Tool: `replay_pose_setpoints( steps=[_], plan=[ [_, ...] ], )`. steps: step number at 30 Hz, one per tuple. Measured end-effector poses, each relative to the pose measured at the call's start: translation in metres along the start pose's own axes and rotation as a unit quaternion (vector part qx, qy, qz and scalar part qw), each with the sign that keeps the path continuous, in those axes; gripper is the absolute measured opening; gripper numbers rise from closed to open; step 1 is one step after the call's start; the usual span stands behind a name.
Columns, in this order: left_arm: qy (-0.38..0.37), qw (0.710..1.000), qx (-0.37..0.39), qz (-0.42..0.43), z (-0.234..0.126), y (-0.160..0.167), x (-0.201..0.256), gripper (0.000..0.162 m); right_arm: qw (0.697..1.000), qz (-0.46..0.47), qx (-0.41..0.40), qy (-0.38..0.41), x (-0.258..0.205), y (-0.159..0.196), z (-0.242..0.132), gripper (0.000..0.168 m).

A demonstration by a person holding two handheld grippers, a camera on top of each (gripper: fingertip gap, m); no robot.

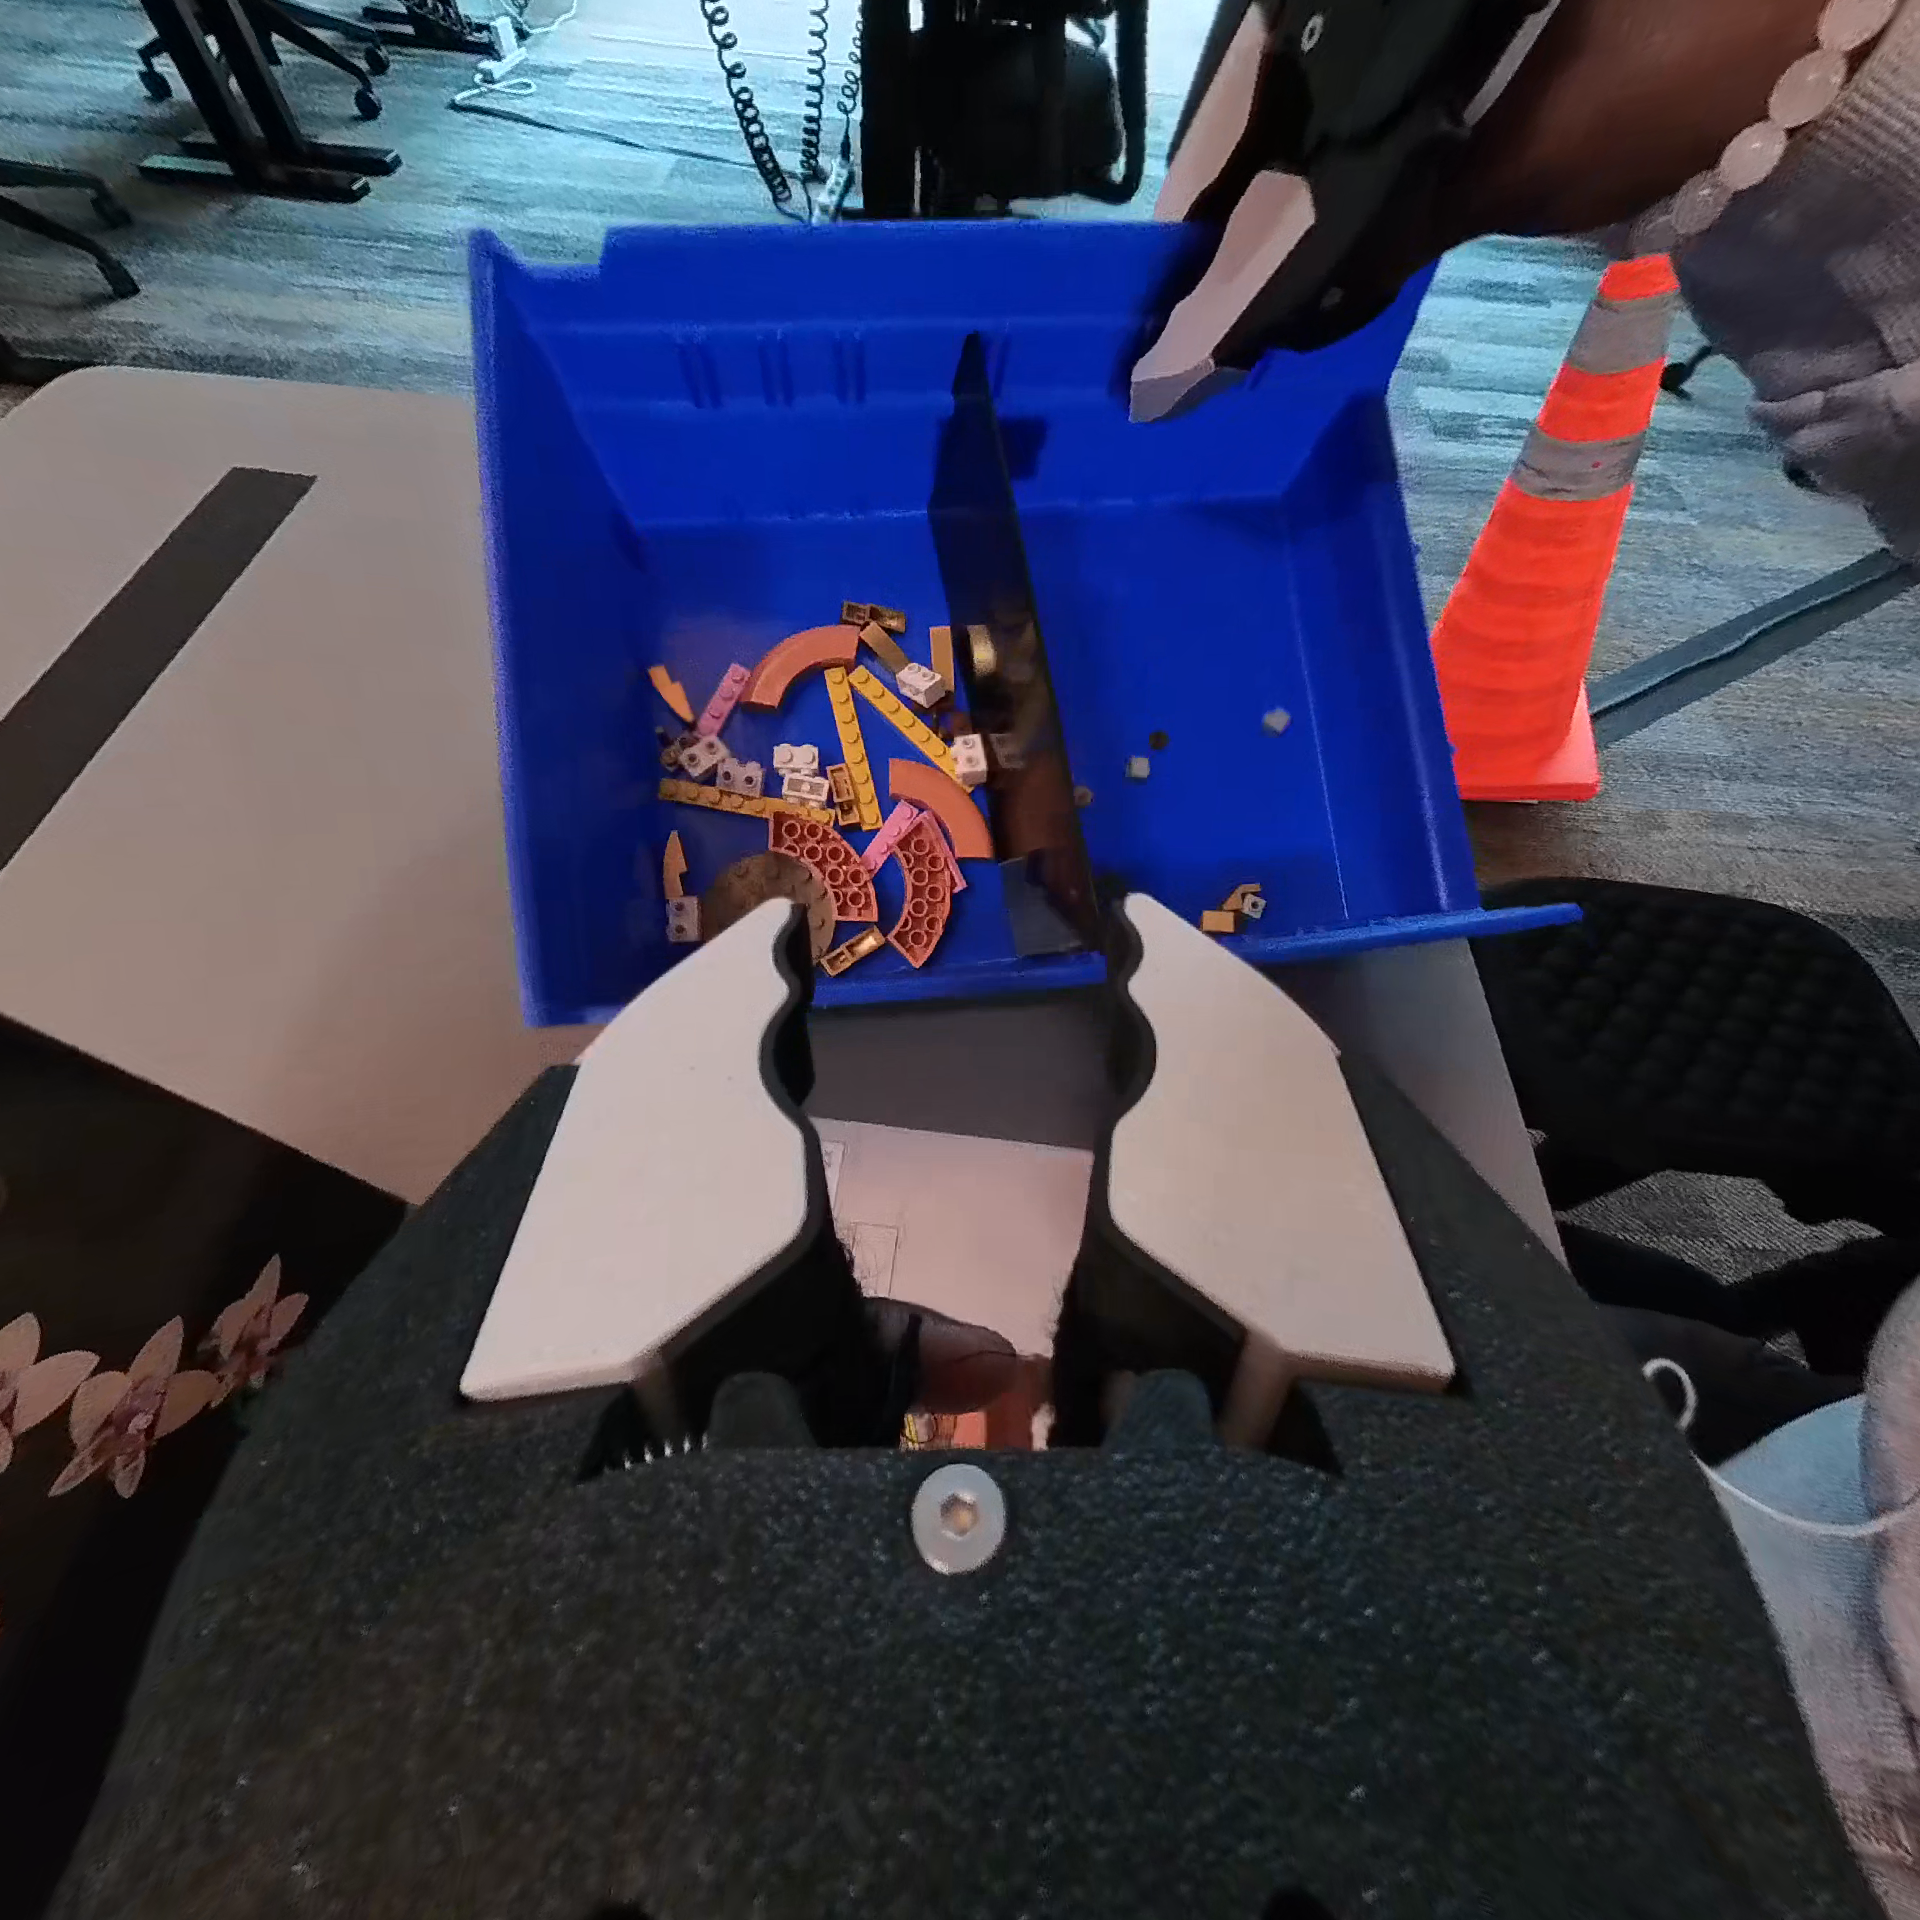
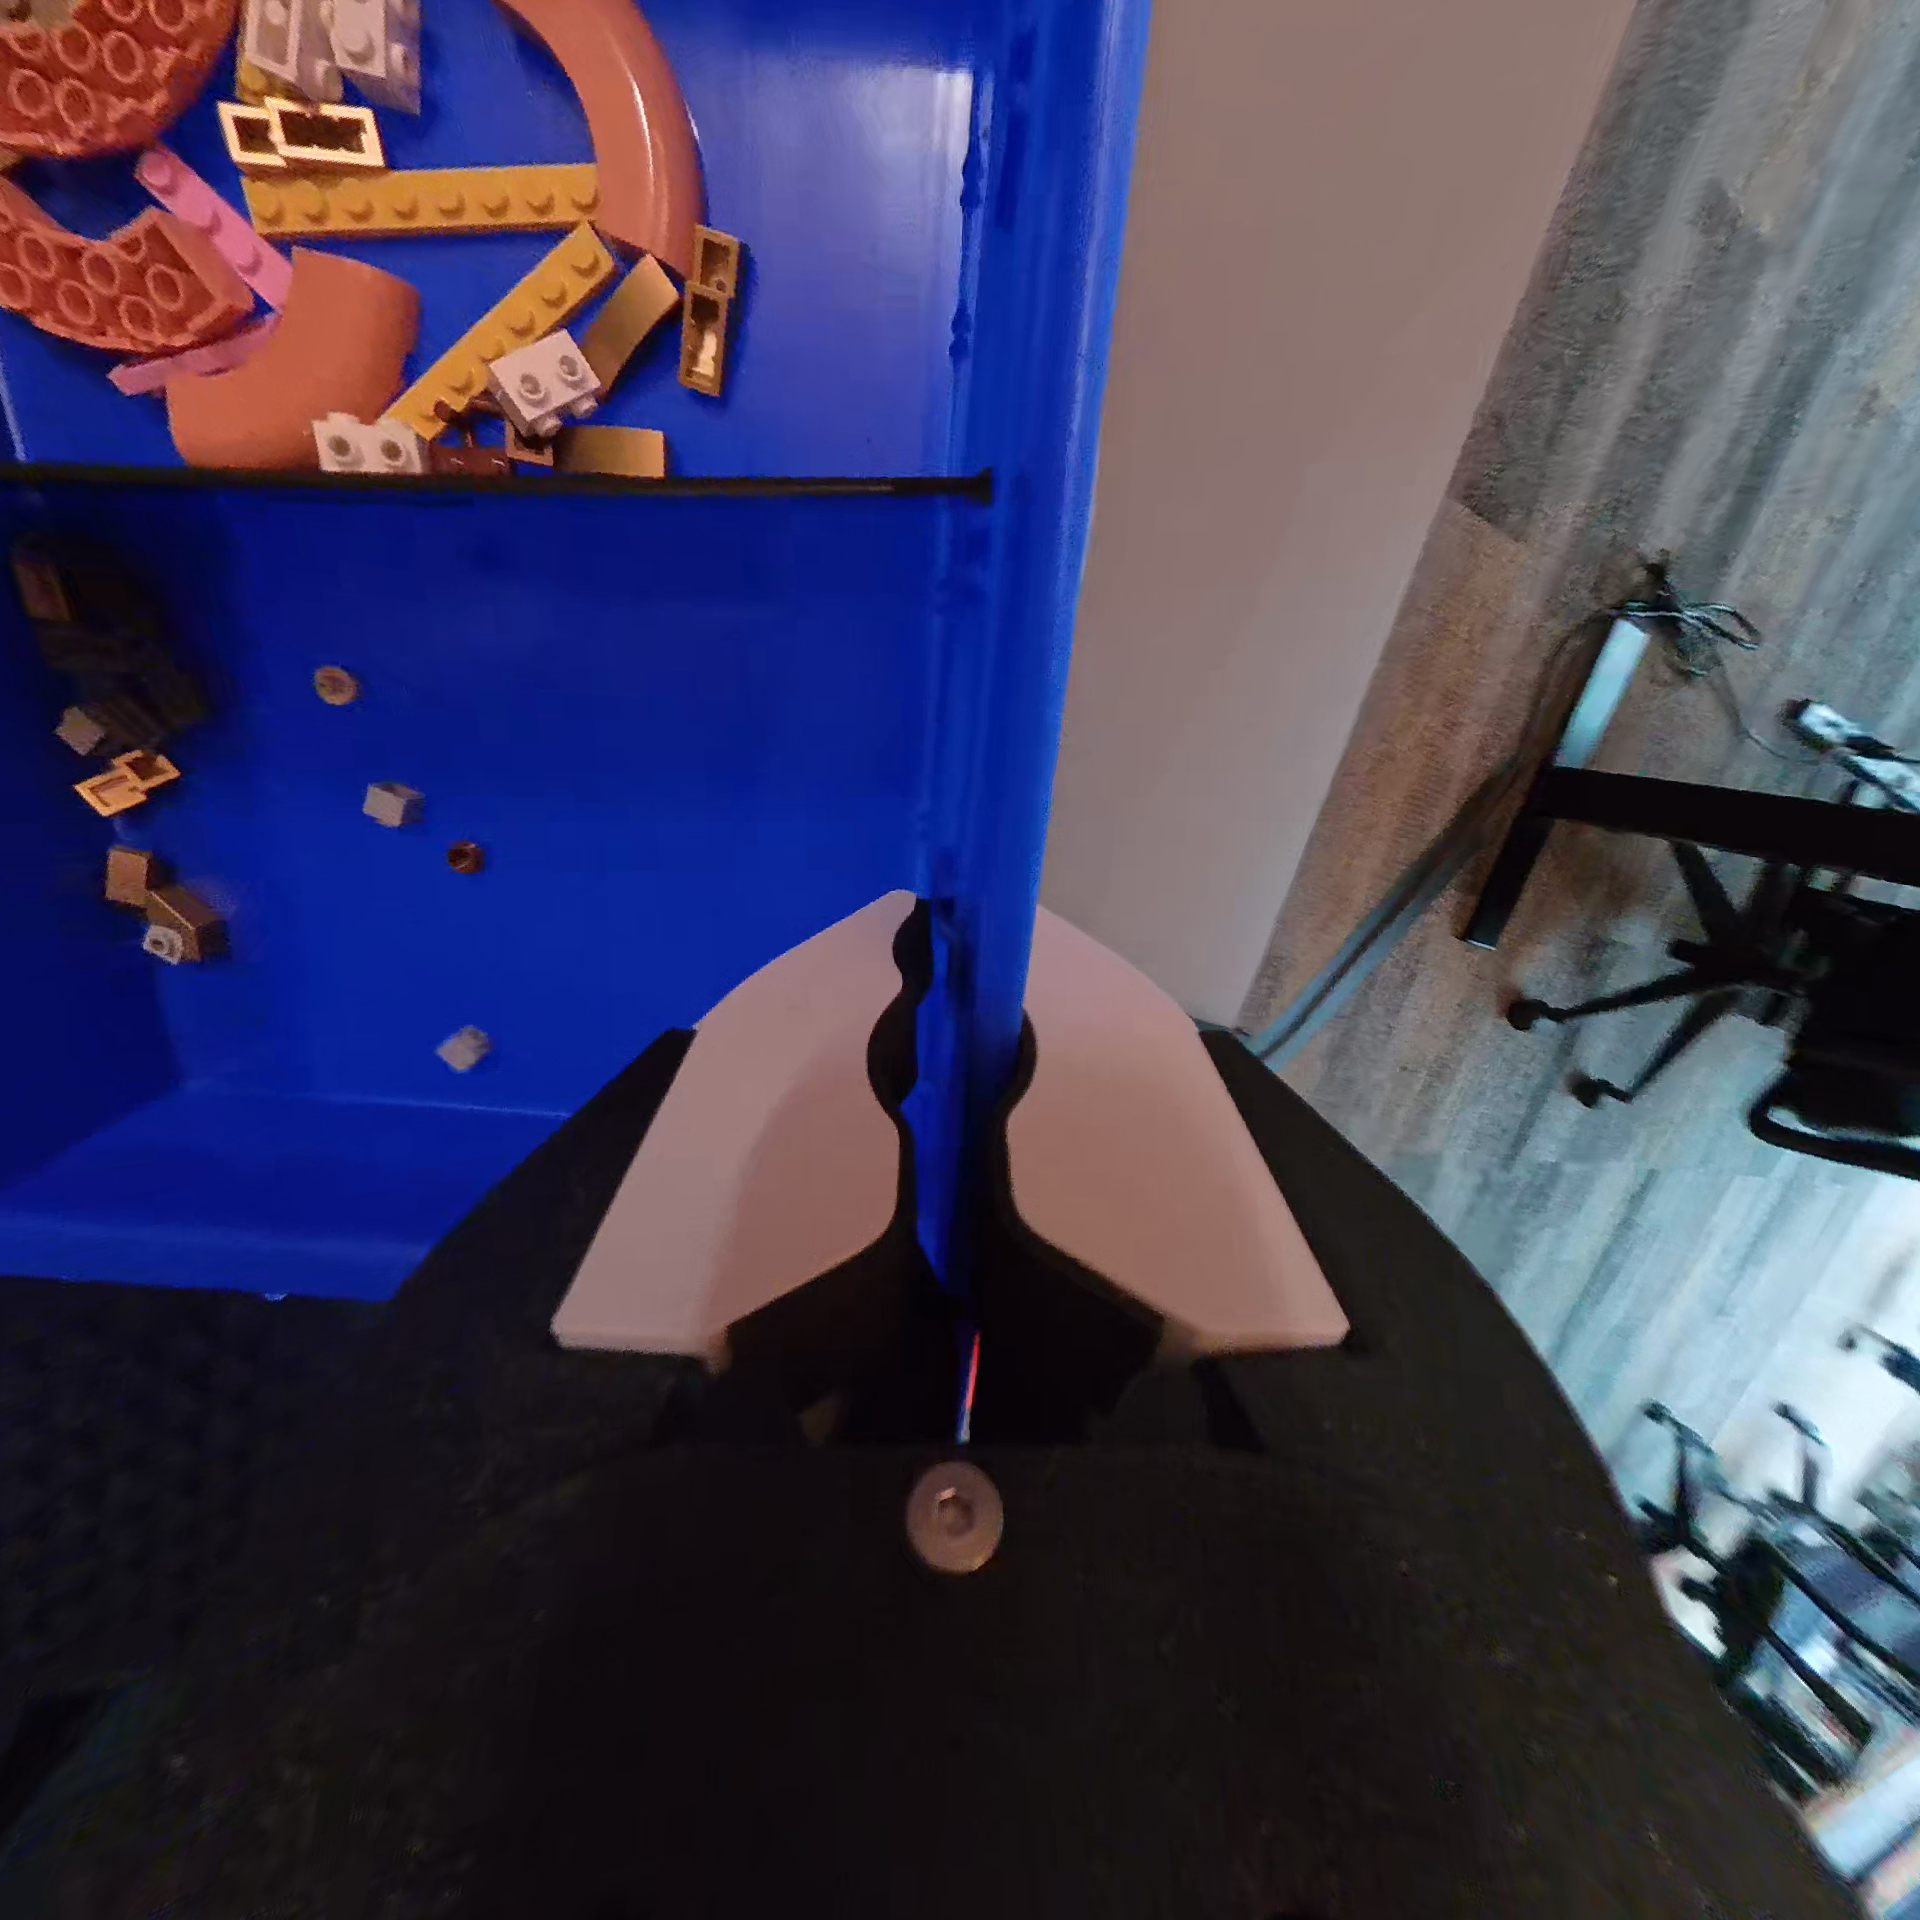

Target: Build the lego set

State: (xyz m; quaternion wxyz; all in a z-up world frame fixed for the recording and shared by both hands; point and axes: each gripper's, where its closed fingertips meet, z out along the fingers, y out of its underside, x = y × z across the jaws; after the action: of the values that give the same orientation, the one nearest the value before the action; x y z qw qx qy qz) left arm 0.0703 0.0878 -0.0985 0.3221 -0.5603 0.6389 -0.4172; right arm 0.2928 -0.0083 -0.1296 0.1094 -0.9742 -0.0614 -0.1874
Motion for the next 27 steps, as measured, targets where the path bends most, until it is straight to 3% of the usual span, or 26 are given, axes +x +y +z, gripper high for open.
replay_pose_setpoints(
  steps=[8, 15, 17, 19, 22, 24, 27],
  plan=[
    [-0.014, 1.000, -0.009, -0.002, -0.034, 0.016, 0.000, 0.053, 0.989, 0.034, 0.030, -0.143, 0.002, 0.008, 0.053, 0.006],
    [-0.034, 0.999, 0.006, -0.008, -0.053, 0.018, 0.000, 0.053, 0.987, 0.023, 0.059, -0.144, 0.007, 0.010, 0.073, 0.016],
    [-0.039, 0.999, 0.012, -0.012, -0.058, 0.017, 0.001, 0.053, 0.990, 0.021, 0.075, -0.121, 0.013, 0.008, 0.075, 0.029],
    [-0.047, 0.999, 0.016, -0.013, -0.063, 0.017, 0.002, 0.053, 0.990, 0.025, 0.105, -0.090, 0.023, 0.002, 0.070, 0.053],
    [-0.055, 0.998, 0.020, -0.014, -0.073, 0.018, 0.006, 0.053, 0.985, 0.030, 0.163, -0.049, 0.039, -0.013, 0.050, 0.065],
    [-0.063, 0.998, 0.023, -0.016, -0.079, 0.020, 0.007, 0.053, 0.977, 0.012, 0.211, -0.032, 0.041, -0.033, 0.029, 0.063],
    [-0.073, 0.997, 0.024, -0.020, -0.086, 0.025, 0.010, 0.052, 0.957, -0.055, 0.283, -0.046, 0.021, -0.077, -0.003, 0.042]
  ],
)
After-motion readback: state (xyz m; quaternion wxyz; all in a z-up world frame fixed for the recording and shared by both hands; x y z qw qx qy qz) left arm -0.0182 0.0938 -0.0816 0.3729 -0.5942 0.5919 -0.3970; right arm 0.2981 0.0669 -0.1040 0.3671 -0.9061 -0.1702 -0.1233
